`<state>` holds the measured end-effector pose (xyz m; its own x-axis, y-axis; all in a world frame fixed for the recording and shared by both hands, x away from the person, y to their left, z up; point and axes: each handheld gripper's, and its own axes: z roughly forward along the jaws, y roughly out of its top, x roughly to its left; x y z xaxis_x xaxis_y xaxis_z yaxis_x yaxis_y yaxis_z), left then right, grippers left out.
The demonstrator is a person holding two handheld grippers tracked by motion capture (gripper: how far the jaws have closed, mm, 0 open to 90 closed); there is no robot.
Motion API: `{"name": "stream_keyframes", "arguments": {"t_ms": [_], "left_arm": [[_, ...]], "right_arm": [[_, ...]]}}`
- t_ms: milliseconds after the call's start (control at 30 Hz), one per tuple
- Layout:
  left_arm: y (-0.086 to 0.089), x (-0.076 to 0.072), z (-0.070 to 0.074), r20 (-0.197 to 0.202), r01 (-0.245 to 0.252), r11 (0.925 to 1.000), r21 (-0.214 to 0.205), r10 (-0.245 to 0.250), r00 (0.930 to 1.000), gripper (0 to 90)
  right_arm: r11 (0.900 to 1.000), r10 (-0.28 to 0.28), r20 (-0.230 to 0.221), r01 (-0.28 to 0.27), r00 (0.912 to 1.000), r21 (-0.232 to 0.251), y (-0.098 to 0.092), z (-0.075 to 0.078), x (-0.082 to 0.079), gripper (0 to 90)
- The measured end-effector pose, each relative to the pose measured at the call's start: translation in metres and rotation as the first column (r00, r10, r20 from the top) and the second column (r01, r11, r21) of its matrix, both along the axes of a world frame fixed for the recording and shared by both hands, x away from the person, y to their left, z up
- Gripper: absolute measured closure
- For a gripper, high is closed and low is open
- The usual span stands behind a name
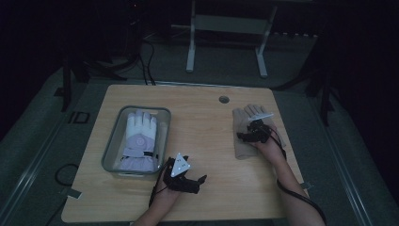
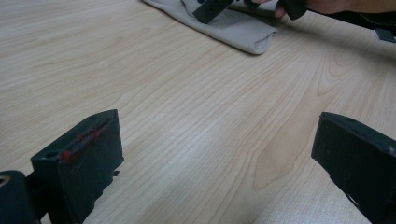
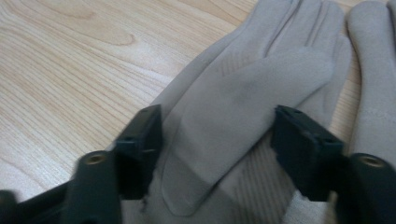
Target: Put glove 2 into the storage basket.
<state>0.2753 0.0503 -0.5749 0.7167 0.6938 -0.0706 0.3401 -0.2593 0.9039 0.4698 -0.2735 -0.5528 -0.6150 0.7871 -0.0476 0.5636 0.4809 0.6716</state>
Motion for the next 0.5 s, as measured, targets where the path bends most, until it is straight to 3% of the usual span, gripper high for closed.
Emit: {"name": "stream_keyframes", "arguments": {"t_ms": [233,333,500], "left_arm": [[-0.001,0.0,-0.001,0.004,0.0,1.0,0.005,0.0,1.0,2.1],[-0.002,0.0,-0.001,0.003,0.002,1.0,0.005,-0.002,1.0,2.0],[-0.002,0.0,-0.002,-0.003,0.002,1.0,0.006,-0.002,1.0,2.0]], "right_arm": [[0.9989,-0.046,-0.021,0.046,0.9987,-0.008,0.007,0.005,-0.003,69.2],[0.9972,-0.074,-0.029,0.074,0.9968,-0.013,0.011,0.006,-0.004,74.8],[0.9955,-0.089,-0.067,0.091,0.9938,0.027,0.014,0.007,-0.003,75.3]]}}
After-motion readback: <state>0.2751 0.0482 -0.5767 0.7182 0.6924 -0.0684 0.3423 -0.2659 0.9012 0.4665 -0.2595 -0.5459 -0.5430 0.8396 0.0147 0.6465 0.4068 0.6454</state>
